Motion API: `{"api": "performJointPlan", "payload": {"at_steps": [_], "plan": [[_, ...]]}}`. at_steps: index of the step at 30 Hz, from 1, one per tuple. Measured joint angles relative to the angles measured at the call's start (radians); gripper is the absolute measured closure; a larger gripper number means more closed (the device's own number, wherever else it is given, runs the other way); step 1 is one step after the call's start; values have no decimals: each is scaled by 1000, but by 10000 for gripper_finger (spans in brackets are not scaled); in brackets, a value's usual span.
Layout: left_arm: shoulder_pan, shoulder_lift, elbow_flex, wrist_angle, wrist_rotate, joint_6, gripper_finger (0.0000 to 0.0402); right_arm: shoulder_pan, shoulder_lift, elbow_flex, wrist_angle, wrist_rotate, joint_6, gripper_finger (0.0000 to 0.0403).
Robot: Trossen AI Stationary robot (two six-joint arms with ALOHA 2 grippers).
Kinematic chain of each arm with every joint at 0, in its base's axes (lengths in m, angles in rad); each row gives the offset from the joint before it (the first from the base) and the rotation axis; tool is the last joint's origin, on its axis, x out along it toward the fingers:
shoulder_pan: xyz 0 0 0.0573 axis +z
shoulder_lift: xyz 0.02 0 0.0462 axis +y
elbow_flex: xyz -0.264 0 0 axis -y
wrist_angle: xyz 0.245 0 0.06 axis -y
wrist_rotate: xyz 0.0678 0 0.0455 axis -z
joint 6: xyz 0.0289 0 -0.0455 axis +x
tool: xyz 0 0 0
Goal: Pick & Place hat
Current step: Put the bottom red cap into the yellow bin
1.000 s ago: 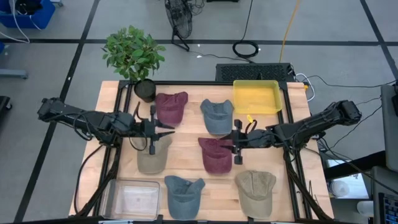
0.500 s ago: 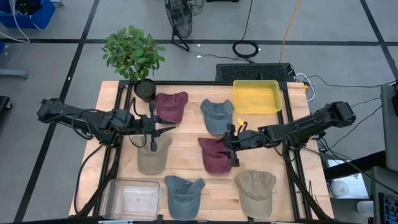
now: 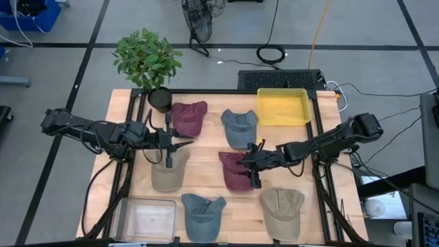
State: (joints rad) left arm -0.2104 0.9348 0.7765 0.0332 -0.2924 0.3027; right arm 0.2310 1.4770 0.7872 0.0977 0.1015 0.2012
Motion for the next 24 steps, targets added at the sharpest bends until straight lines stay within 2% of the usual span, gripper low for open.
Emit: {"api": "performJointPlan", "payload": {"at_steps": [11, 24], "plan": [[1, 0, 0, 10, 0, -1, 346, -3, 38, 0, -3, 1, -3, 236], [1, 0, 0, 7, -6, -12, 346, -3, 38, -2, -21, 2, -15, 269]]}}
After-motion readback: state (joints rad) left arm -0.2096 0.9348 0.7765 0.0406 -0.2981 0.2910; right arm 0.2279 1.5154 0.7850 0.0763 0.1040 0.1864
